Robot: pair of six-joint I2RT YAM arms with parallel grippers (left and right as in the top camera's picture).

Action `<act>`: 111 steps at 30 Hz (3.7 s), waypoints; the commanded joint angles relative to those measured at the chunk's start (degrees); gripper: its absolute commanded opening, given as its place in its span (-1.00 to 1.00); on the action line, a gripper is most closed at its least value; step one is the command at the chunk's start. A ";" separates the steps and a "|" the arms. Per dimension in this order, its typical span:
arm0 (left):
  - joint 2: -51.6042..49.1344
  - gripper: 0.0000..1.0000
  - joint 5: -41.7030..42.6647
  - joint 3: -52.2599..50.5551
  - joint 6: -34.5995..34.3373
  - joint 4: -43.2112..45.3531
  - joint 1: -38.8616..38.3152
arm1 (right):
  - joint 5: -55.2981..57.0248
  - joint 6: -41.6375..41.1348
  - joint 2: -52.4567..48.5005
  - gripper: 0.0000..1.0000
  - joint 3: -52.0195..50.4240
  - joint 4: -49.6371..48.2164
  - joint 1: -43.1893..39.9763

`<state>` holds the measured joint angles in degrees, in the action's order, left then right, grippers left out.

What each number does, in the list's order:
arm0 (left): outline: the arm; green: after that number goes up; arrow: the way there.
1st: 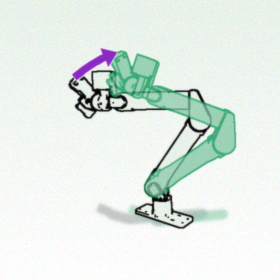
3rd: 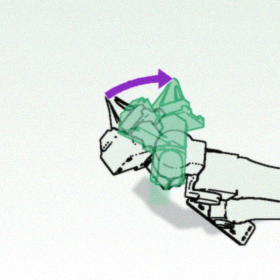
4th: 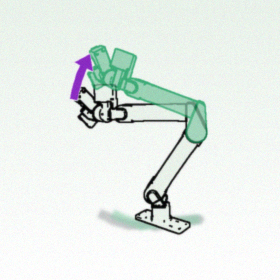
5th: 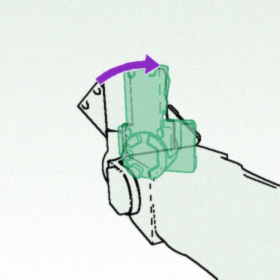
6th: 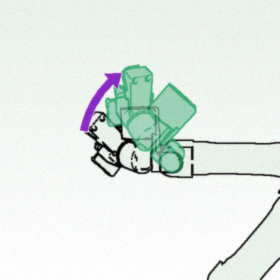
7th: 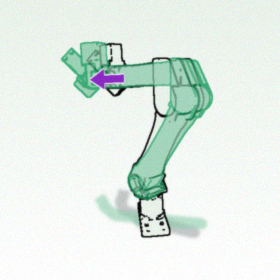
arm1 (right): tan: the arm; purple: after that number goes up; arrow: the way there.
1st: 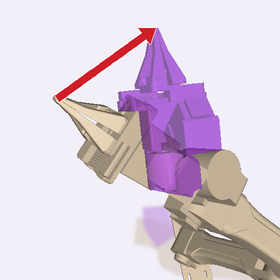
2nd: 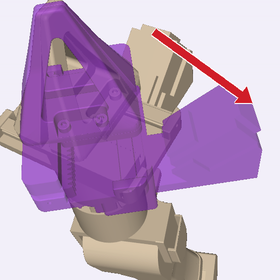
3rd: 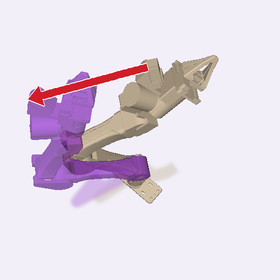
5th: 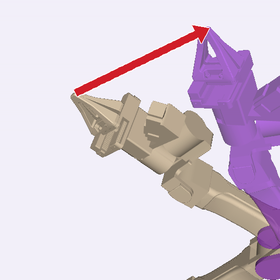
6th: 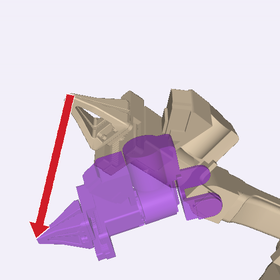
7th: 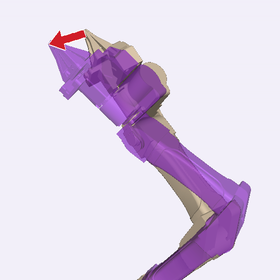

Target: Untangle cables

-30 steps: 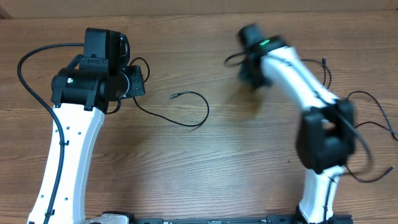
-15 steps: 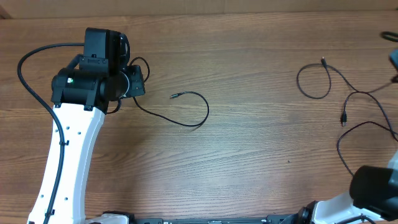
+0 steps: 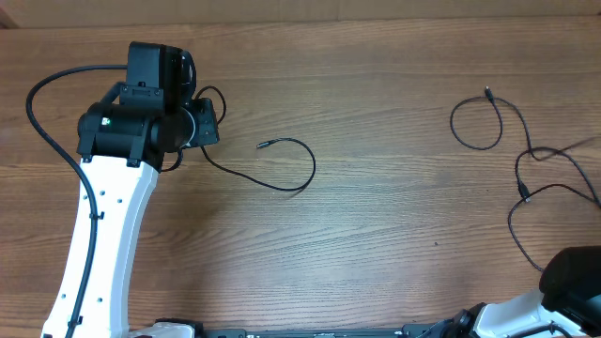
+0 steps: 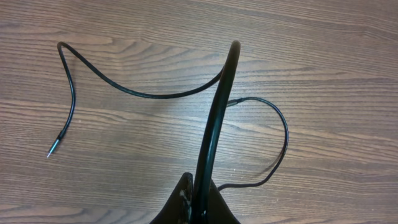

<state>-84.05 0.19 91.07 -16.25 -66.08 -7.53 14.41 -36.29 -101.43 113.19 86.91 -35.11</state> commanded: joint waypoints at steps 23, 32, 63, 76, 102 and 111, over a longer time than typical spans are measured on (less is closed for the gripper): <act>-0.28 -0.91 -0.17 0.02 1.07 -0.20 -0.44 | -0.83 -0.33 -0.52 0.25 -37.05 -26.29 0.11; -0.28 -0.92 -0.15 0.04 1.05 -0.57 -0.44 | -6.67 0.13 -0.59 -0.89 -41.68 -37.33 0.11; -0.28 -0.91 1.36 0.04 0.83 -1.09 -0.44 | -12.57 27.08 -0.94 0.72 -19.93 -21.77 10.23; -0.28 -0.92 16.52 0.02 1.14 9.77 -3.32 | -34.51 30.58 -0.92 1.00 -19.87 -20.94 10.38; -0.28 -0.36 -0.70 0.04 4.72 0.50 -5.73 | -39.98 36.98 -0.92 1.00 -19.91 -10.16 31.23; -0.28 -0.32 -0.57 0.04 1.84 -0.15 -2.89 | -39.98 36.74 -0.92 1.00 -23.76 -6.97 44.87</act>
<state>-84.05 0.91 91.07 -12.34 -66.17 -10.44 -25.26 0.19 -102.83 91.70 79.59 6.07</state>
